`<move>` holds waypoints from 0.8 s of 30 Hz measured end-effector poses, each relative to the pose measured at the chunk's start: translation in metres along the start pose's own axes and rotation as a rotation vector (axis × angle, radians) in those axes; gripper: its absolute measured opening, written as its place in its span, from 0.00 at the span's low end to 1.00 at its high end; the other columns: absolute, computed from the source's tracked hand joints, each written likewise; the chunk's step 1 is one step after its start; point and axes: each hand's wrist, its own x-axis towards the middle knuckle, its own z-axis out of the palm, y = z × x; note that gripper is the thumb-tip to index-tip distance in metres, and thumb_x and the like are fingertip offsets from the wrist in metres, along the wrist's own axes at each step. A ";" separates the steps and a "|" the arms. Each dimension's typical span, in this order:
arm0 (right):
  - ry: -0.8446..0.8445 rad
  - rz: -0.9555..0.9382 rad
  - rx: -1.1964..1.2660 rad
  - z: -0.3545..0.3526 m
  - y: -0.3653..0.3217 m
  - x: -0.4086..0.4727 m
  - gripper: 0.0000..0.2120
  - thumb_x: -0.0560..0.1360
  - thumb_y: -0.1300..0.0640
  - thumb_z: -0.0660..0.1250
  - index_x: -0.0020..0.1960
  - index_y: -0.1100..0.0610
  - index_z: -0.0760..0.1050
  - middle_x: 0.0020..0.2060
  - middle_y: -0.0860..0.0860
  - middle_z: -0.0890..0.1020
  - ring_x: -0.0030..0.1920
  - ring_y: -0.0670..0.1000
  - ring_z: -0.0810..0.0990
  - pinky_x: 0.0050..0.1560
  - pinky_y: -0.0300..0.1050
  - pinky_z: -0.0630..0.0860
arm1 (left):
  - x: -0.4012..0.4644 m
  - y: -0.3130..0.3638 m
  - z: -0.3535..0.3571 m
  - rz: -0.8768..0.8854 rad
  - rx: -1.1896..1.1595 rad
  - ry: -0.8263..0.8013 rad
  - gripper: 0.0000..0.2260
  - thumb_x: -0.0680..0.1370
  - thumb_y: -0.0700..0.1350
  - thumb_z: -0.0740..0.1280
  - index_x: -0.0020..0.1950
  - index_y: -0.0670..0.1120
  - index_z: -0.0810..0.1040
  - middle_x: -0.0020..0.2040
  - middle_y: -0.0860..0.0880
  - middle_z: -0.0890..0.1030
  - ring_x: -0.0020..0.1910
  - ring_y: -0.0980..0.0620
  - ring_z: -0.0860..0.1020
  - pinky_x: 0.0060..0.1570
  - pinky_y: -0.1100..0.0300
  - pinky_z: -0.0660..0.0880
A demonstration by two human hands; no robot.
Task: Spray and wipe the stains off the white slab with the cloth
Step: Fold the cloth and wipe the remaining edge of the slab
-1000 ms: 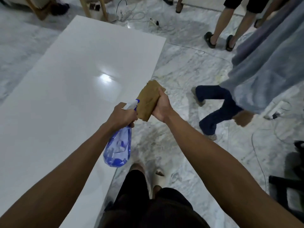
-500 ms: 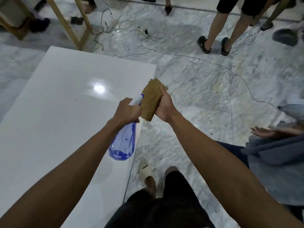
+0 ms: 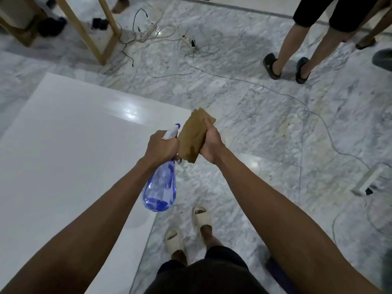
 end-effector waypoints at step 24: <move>0.339 -0.785 -1.644 0.033 0.075 0.196 0.23 0.79 0.40 0.51 0.70 0.40 0.74 0.75 0.61 0.68 0.76 0.70 0.59 0.74 0.71 0.47 | 0.081 -0.018 0.000 0.016 -0.025 0.150 0.12 0.71 0.35 0.61 0.50 0.30 0.79 0.46 0.31 0.83 0.21 0.55 0.79 0.32 0.59 0.77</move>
